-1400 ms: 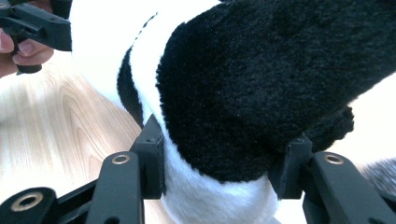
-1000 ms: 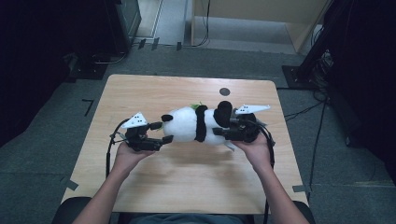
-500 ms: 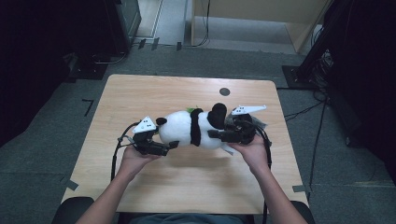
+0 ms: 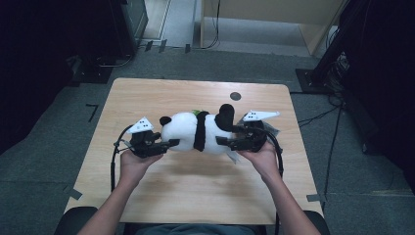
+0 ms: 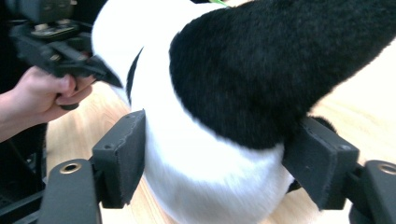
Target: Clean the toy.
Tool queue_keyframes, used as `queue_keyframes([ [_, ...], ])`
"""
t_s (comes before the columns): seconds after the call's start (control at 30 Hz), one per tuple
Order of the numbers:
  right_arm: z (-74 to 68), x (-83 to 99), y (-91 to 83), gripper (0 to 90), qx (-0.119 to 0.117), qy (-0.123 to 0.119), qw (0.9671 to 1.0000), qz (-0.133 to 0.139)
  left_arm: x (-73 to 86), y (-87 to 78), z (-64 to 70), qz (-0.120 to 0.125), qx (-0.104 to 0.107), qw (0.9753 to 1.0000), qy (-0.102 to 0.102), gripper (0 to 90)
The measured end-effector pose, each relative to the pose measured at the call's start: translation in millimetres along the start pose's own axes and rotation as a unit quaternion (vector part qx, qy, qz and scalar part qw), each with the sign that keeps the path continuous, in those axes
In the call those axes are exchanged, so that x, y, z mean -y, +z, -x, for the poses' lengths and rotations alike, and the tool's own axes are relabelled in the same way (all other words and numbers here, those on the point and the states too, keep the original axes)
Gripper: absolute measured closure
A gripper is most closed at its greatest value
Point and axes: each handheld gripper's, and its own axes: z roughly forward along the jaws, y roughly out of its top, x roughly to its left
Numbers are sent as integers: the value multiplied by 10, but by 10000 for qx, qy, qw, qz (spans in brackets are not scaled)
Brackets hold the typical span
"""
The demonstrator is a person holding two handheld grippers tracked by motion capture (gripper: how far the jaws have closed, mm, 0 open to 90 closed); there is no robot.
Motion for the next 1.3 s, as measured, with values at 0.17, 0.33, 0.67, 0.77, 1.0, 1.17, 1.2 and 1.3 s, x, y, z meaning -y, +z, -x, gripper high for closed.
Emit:
queue_keyframes([
  [0.17, 25, 94, 10, 236, -74, -464, 9989, 7, -27, -27, -19, -17, 12, 9999, -99, 540],
  [0.33, 80, 154, 67, 136, -56, -528, 9985, -161, -50, -68, -59, 126, 84, 9992, -376, 544],
  [0.67, -54, 170, 293, 193, 412, -1049, 9918, -604, -60, -27, -63, 111, 333, 9961, -809, 538],
  [0.77, -56, 170, 296, 309, 648, -1086, 9892, -736, -30, 28, -74, -14, 337, 9951, -931, 506],
  [1.0, -43, 122, 223, 549, 697, -792, 9914, -778, -17, 80, -17, 112, 178, 9992, -350, 327],
  [1.17, 44, 80, 104, 589, 444, -98, 9965, -697, 4, 75, -9, 409, 38, 9991, 140, 202],
  [1.2, 44, 80, 104, 589, 444, -98, 9965, -697, 3, 66, -16, 437, 60, 9989, 143, 202],
  [1.3, 74, 70, 58, 592, 340, 161, 9967, -712, 7, 34, -35, 427, 80, 9990, 140, 204],
])
